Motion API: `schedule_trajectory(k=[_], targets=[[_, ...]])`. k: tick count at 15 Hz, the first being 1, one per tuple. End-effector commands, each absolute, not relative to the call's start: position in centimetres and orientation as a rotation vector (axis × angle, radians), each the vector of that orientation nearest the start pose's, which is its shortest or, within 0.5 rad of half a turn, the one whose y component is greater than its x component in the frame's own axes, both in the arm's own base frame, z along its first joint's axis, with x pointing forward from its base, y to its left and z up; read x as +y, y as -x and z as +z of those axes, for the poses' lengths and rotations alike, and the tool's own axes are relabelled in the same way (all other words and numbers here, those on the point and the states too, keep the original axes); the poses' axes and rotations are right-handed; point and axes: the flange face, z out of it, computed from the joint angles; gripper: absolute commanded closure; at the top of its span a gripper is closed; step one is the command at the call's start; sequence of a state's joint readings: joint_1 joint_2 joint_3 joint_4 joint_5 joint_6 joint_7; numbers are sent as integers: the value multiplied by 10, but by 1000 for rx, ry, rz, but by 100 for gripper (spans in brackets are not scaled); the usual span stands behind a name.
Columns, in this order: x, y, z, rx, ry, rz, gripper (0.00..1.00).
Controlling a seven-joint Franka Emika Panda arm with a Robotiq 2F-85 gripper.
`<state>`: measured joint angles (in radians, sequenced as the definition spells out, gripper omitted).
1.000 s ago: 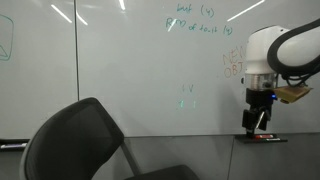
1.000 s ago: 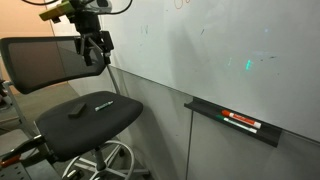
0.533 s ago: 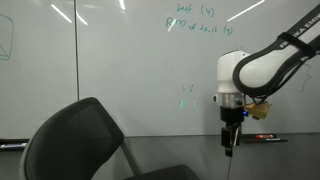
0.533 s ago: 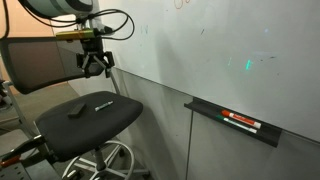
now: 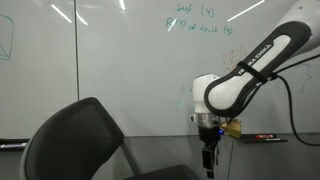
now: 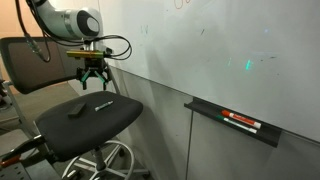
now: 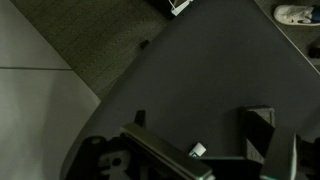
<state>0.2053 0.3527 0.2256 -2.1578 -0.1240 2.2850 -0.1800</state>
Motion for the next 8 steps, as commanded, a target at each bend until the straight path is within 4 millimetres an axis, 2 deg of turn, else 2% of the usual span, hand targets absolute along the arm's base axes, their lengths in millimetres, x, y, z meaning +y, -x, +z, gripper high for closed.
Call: schedule_trajectory(k=[1, 4, 8], targets=[[252, -513, 194, -1168, 2905, 386, 0], [267, -522, 171, -1150, 2958, 379, 0], [287, -537, 146, -998, 3108, 301, 0]])
